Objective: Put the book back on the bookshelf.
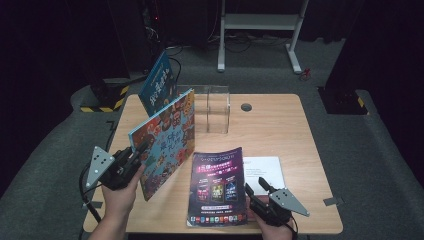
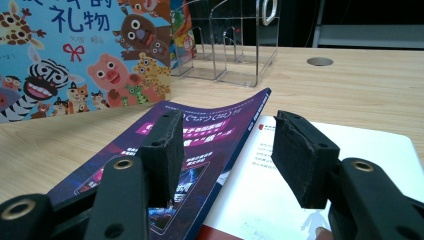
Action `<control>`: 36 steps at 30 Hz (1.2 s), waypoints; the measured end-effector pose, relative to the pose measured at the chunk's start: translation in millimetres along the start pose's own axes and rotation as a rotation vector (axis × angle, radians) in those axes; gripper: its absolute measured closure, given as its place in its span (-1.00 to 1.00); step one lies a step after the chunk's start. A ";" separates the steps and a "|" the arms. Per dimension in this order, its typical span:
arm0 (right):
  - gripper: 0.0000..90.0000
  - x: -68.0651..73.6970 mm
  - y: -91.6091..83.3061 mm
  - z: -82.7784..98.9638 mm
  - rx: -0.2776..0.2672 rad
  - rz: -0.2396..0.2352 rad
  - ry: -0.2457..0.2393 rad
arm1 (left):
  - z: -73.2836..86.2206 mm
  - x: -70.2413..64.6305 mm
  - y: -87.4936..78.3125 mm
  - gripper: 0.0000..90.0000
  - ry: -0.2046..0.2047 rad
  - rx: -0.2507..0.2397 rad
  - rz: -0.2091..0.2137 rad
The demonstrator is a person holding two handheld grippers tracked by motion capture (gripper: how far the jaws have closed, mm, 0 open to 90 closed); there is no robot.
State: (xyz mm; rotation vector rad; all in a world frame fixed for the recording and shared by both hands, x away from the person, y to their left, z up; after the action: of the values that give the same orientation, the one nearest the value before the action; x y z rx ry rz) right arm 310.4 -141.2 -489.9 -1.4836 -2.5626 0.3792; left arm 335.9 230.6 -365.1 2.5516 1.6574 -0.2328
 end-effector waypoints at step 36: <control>0.05 -1.6 -0.6 -0.1 -0.005 0.004 0.003 | -17.0 20.5 17.2 0.80 0.046 -0.059 -0.122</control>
State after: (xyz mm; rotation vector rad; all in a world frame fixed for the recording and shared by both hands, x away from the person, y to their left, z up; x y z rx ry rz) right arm 310.8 -142.9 -489.6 -1.4895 -2.5607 0.3711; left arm 361.2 244.7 -352.1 2.4347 1.8098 -0.1330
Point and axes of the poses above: each handheld gripper's, and its own axes: y roughly forward along the jaws, z roughly out of its underside, x roughly to its left, the point moved 5 cm from there along y, roughly forward along the jaws, and after that the axes turned 6 degrees about -y, right-handed, at the moved point
